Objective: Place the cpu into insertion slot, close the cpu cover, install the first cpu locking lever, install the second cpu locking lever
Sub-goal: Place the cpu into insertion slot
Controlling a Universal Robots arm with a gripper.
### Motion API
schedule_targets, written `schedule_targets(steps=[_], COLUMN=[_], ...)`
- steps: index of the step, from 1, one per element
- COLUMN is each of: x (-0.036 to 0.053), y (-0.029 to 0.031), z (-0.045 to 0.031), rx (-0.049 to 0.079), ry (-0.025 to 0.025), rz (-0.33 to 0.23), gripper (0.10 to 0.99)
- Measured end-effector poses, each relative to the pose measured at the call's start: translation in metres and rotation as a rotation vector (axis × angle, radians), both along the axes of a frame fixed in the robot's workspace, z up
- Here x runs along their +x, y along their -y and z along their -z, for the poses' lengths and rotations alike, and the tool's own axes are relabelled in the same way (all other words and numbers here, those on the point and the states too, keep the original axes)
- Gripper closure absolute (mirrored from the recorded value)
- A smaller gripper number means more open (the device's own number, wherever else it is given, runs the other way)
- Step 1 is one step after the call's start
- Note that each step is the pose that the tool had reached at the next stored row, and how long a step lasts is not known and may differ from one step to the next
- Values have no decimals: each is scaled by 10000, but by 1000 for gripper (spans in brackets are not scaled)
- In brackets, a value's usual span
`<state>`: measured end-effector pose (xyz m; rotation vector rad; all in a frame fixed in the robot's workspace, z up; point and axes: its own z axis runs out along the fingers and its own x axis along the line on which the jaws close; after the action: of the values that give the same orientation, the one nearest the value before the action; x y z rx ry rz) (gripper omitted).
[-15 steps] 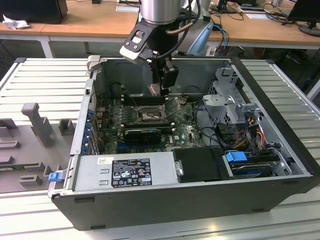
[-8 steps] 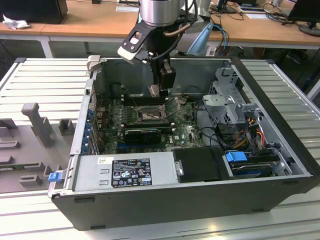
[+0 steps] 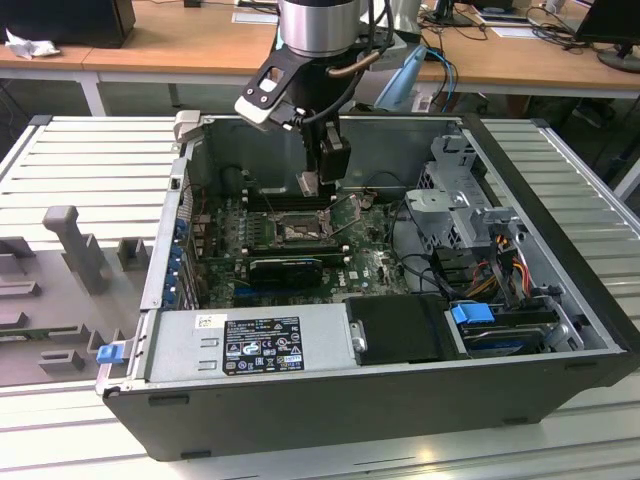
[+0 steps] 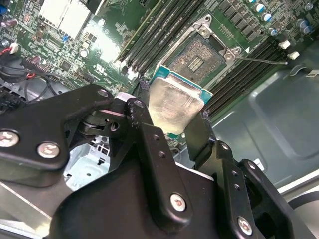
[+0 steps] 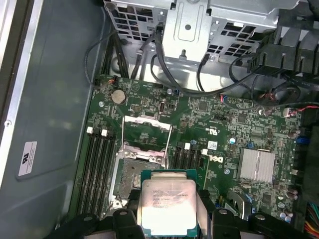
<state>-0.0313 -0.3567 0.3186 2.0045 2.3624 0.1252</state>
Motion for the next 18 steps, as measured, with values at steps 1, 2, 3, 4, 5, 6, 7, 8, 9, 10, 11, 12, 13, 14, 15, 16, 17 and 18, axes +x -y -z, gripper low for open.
schedule_targets(steps=[1, 2, 3, 4, 5, 6, 7, 8, 9, 10, 11, 12, 13, 14, 15, 16, 17, 18], x=[0, 0, 0, 0, 0, 0, 0, 0, 0, 0, 0, 0, 0, 0, 0, 0, 0, 0], y=[0, 0, 0, 0, 0, 0, 0, 0, 0, 0, 0, 0, 0, 0, 0, 0, 0, 0], z=[5, 9, 12, 16, 19, 24, 26, 29, 32, 36, 40, 43, 44, 47, 48, 52, 55, 56], rx=[0, 0, 0, 0, -1, 0, -1, -1, 0, 0, -1, 0, 0, -1, -1, 0, -1, -1], ry=[0, 0, 0, 0, 0, -1, -1, 0, 0, 0, -1, -1, -1, -1, -1, 0, 0, 0], rz=[14, 25, 36, 46, 56, 72, 81, 93, 109, 123, 142, 156, 166, 179, 188, 205, 221, 230], gripper=[561, 561, 561, 561, 561, 561, 561, 561, 561, 561, 561, 561, 561, 561, 561, 561, 561, 561])
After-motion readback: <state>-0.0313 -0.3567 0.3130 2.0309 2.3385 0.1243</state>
